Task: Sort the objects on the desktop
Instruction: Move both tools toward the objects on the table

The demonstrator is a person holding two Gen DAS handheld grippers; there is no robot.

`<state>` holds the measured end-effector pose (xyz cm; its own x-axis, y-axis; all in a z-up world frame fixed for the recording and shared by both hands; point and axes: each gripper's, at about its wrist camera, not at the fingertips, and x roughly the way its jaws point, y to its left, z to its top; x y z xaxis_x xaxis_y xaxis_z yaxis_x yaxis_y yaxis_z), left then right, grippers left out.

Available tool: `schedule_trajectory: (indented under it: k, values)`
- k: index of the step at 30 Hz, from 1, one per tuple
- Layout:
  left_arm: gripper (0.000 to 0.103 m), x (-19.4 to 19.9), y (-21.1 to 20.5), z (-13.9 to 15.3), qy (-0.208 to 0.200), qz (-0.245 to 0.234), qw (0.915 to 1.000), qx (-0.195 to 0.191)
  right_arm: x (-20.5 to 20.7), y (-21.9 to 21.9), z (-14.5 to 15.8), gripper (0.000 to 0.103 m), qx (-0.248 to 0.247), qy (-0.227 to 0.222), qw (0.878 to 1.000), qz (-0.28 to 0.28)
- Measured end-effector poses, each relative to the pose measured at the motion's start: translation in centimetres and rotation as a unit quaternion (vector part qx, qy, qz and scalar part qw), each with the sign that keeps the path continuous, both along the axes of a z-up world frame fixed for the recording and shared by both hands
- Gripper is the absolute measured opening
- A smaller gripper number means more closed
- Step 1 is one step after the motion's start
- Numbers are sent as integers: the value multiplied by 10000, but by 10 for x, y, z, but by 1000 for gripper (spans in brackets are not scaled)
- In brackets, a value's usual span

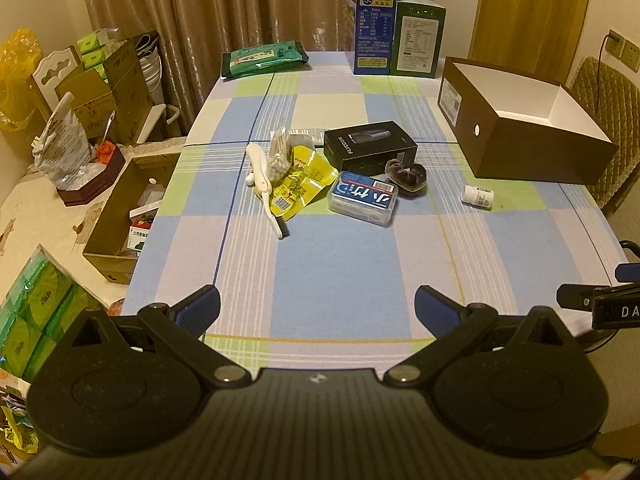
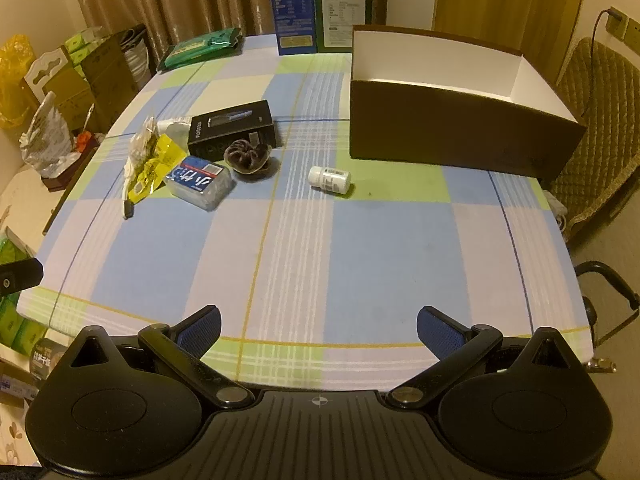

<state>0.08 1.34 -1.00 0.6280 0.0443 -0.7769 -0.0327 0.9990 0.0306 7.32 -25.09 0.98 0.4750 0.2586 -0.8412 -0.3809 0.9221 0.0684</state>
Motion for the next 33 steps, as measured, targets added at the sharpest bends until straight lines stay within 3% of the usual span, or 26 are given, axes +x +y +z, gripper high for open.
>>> schedule_trajectory:
  k: [33]
  values:
    - [102,26,20,-7,79,209,9997,35,34,22,-4,101,338,-215,9991,115]
